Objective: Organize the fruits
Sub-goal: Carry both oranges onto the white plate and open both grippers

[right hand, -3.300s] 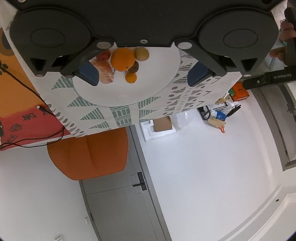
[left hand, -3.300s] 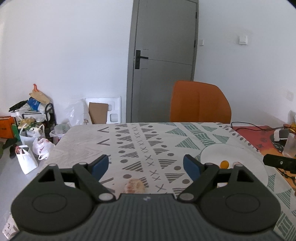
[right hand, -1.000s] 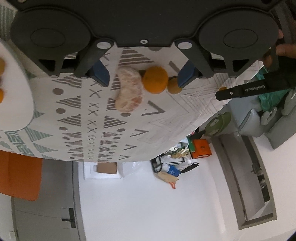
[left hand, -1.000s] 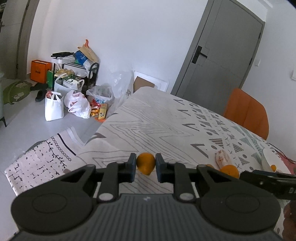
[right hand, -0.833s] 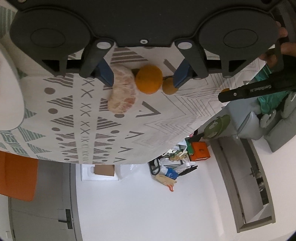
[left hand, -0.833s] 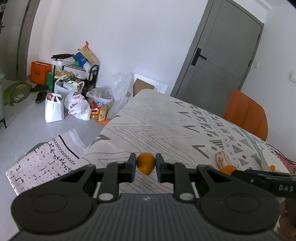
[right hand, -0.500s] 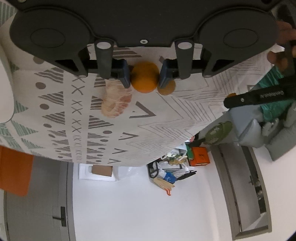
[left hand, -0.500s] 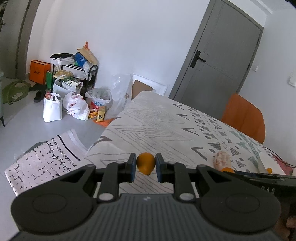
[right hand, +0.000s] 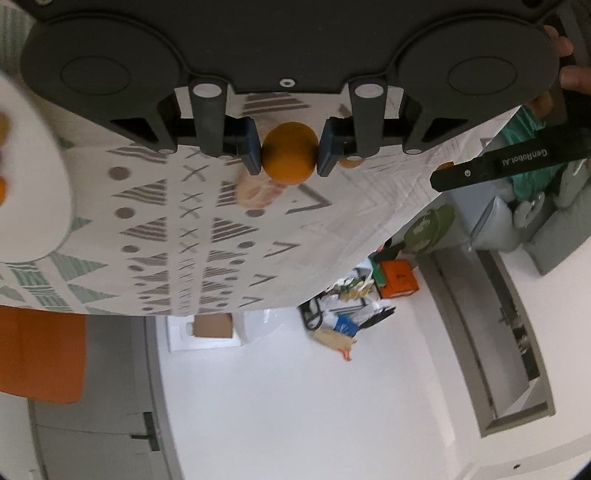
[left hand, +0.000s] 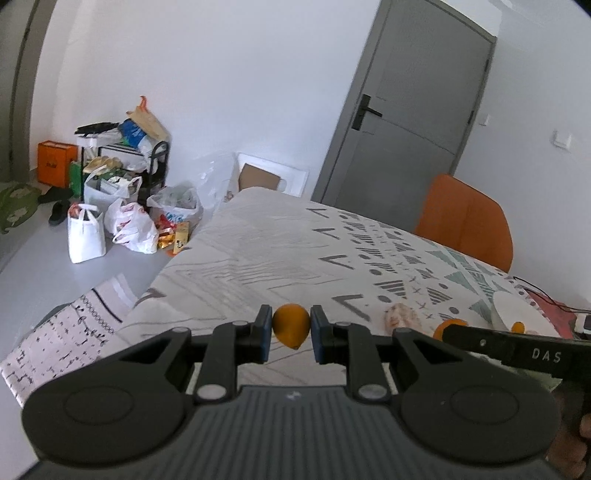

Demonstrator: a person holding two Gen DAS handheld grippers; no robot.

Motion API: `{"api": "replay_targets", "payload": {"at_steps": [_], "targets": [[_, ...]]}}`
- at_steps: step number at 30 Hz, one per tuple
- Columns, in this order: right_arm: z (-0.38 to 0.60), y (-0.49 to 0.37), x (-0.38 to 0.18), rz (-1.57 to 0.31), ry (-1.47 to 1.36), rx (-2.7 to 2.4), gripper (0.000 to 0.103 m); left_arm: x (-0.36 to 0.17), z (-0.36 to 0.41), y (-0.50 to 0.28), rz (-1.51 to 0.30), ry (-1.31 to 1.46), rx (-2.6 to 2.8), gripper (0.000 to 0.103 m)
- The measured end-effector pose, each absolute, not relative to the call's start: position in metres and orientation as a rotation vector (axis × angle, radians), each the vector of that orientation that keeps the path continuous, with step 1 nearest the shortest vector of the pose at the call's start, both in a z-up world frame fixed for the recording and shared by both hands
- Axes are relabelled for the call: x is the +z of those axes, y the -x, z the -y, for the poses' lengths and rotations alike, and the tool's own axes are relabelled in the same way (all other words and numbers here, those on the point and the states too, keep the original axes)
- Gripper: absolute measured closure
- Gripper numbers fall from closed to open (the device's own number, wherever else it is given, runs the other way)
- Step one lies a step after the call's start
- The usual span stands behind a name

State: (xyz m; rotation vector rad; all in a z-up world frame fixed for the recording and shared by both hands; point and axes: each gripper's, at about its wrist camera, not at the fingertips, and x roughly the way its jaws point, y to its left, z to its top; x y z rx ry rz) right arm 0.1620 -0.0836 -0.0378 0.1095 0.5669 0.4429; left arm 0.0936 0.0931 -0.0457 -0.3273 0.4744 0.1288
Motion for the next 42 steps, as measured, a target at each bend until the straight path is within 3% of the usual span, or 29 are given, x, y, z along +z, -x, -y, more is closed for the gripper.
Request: {"api": "replay_targets", "payload": {"at_steps": [42], "targets": [[0.264, -0.141, -0.031, -0.403, -0.309, 0.180, 0.072, -0.018, 0.070, -0.170, -0.489, 0.066, -0.133, 0.083]]}}
